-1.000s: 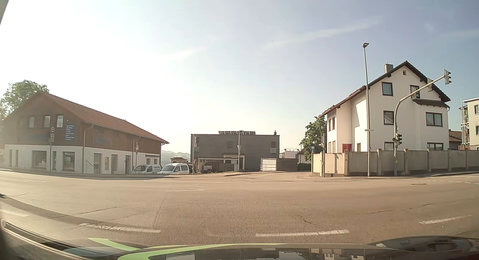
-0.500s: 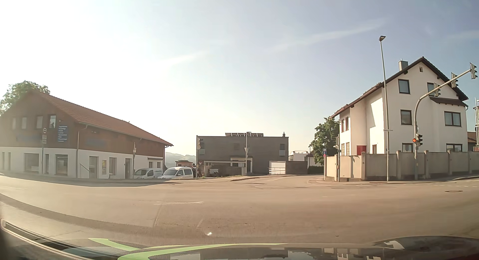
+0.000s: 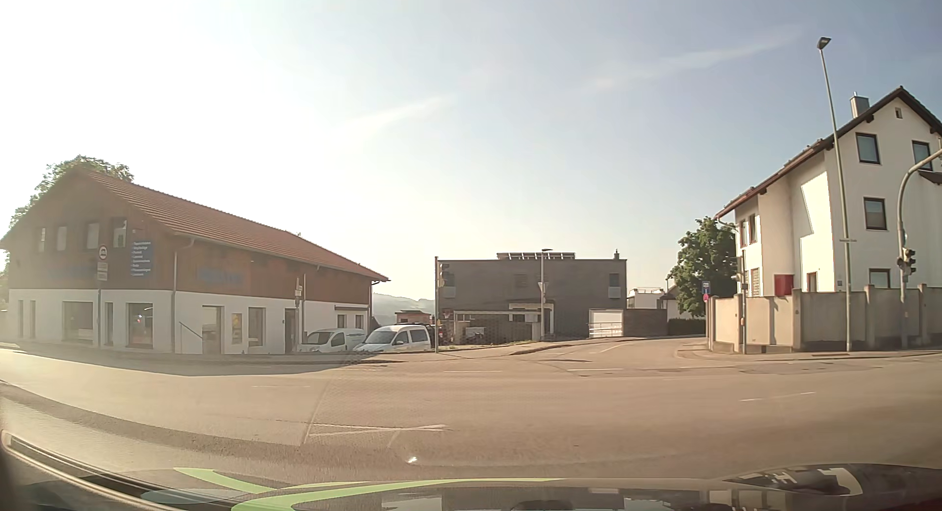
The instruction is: Follow the waypoints while adhering to traffic rules and regulations
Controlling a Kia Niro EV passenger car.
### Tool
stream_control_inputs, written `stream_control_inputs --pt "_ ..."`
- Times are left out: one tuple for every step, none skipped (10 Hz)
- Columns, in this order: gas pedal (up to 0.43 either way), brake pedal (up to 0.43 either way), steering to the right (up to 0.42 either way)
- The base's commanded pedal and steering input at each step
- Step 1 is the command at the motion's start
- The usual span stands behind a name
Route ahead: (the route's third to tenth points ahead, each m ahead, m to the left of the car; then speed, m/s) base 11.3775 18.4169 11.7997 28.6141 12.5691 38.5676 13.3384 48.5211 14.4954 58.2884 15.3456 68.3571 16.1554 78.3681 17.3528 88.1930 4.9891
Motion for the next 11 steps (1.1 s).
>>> stream_control_inputs --pt "0.22 0.0 -0.275" --pt "0.22 0.0 -0.302" --pt "0.209 0.0 -0.321" --pt "0.209 0.0 -0.343" --pt "0.209 0.0 -0.365" --pt "0.209 0.0 -0.38" --pt "0.209 0.0 -0.397" --pt "0.209 0.0 -0.412" --pt "0.209 0.0 -0.423" --pt "0.209 0.0 -0.426" --pt "0.209 0.0 -0.423"
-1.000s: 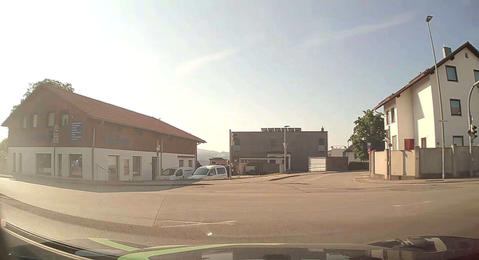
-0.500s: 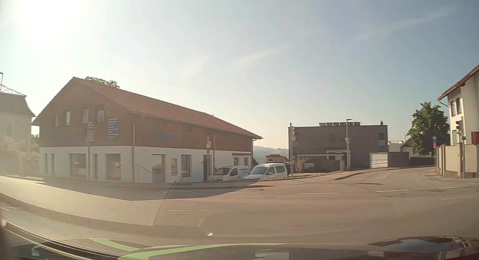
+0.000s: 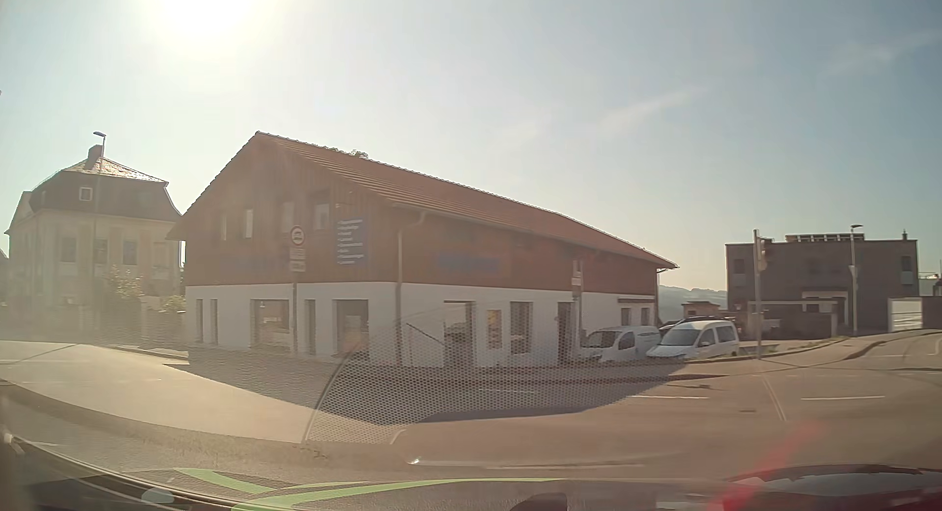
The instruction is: Follow the waypoints while adhering to traffic rules and regulations
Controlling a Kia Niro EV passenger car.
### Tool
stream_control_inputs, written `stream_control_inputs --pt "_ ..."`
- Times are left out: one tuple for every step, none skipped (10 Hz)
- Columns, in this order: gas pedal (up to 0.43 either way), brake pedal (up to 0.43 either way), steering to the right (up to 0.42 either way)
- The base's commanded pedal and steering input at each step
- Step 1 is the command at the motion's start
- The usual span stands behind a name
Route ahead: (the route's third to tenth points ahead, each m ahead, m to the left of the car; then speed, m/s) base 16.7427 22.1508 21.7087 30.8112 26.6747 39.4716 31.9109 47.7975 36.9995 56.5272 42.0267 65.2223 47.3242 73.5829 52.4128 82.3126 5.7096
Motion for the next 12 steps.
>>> stream_control_inputs --pt "0.209 0.0 -0.413" --pt "0.209 0.0 -0.401" --pt "0.209 0.0 -0.381" --pt "0.209 0.0 -0.358" --pt "0.209 0.0 -0.335" --pt "0.209 0.0 -0.32" --pt "0.209 0.0 -0.3" --pt "0.209 0.0 -0.28" --pt "0.209 0.0 -0.256" --pt "0.209 0.0 -0.24" --pt "0.209 0.0 -0.224" --pt "0.209 0.0 -0.21"
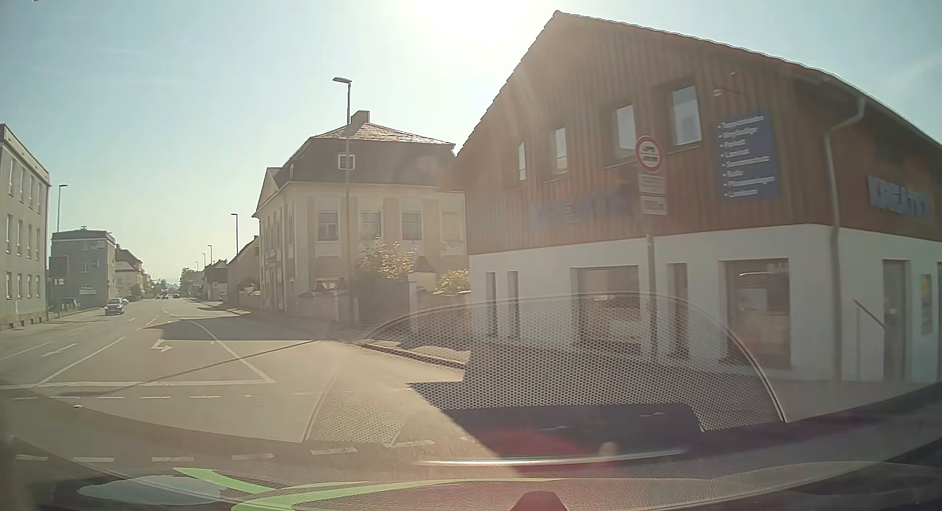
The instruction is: Follow the waypoints while adhering to traffic rules and regulations
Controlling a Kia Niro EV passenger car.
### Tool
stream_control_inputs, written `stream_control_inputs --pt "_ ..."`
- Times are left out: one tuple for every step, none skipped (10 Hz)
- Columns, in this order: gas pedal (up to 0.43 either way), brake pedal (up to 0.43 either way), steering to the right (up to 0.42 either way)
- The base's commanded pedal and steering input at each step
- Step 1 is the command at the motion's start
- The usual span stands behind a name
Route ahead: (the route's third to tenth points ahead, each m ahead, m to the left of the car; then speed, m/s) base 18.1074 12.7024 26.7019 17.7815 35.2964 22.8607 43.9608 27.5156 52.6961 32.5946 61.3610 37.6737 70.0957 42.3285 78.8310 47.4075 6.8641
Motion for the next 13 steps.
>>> stream_control_inputs --pt "0.209 0.0 -0.197" --pt "0.209 0.0 -0.188" --pt "0.209 0.0 -0.18" --pt "0.209 0.0 -0.173" --pt "0.209 0.0 -0.171" --pt "0.209 0.0 -0.17" --pt "0.209 0.0 -0.17" --pt "0.209 0.0 -0.169" --pt "0.209 0.0 -0.167" --pt "0.209 0.0 -0.164" --pt "0.209 0.0 -0.156" --pt "0.209 0.0 -0.146" --pt "0.209 0.0 -0.133"
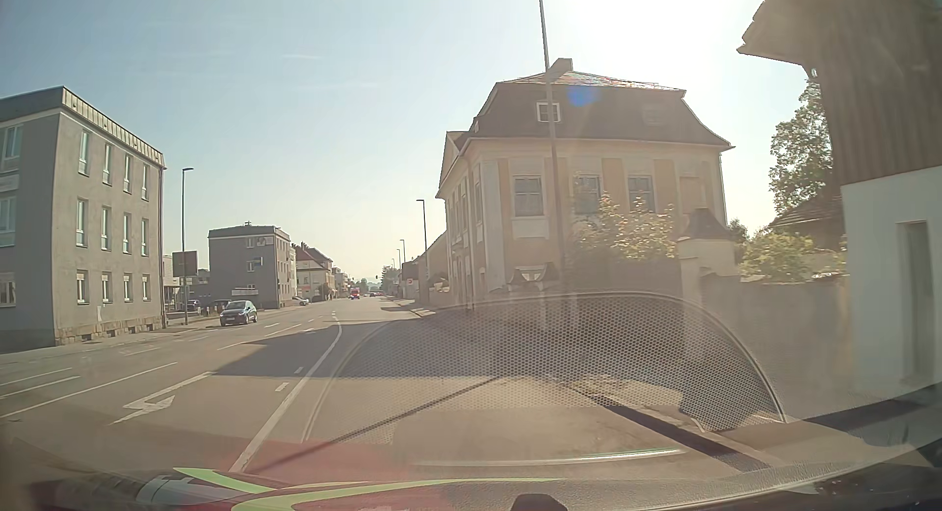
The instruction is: Follow the waypoints while adhering to traffic rules and regulations
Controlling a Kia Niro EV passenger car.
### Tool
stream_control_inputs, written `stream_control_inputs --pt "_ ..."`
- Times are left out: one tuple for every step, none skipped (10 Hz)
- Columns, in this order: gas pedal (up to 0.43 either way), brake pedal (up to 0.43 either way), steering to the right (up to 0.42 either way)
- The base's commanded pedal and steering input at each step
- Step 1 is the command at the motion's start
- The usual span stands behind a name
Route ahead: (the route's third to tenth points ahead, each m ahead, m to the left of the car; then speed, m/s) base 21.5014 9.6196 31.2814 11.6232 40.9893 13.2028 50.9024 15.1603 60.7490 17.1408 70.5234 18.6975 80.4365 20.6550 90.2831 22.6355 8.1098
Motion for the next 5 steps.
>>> stream_control_inputs --pt "0.209 0.0 -0.122" --pt "0.209 0.0 -0.112" --pt "0.209 0.0 -0.104" --pt "0.209 0.0 -0.097" --pt "0.209 0.0 -0.088"
